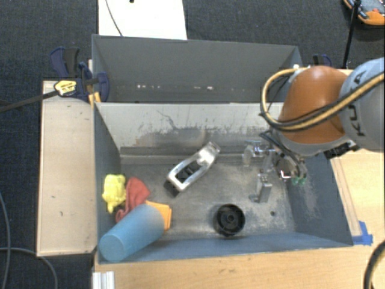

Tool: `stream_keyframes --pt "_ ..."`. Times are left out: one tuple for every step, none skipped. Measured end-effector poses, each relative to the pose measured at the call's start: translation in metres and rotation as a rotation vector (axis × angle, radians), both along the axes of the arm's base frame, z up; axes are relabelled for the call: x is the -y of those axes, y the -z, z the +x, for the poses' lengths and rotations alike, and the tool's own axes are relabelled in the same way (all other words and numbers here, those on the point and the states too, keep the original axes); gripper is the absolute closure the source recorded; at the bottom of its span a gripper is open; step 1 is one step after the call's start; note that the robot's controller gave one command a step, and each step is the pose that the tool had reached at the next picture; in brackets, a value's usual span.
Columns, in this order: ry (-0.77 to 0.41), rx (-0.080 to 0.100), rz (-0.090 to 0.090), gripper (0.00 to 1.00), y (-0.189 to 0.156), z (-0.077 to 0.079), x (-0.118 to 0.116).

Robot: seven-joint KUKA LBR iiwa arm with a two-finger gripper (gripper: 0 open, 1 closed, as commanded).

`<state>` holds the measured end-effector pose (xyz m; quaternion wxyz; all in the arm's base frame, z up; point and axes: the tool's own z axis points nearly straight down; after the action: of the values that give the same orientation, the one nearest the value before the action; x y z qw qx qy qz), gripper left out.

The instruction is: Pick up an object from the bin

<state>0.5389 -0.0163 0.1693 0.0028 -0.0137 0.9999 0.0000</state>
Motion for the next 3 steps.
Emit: stream_keyframes --pt "-0.060 0.003 0.000 0.00 0.060 -0.005 -0.003" --pt "0.033 -0.005 0.000 0.00 0.091 -0.023 -0.008" --pt "0.023 -0.001 0.002 1.00 0.098 -0.049 -0.031"
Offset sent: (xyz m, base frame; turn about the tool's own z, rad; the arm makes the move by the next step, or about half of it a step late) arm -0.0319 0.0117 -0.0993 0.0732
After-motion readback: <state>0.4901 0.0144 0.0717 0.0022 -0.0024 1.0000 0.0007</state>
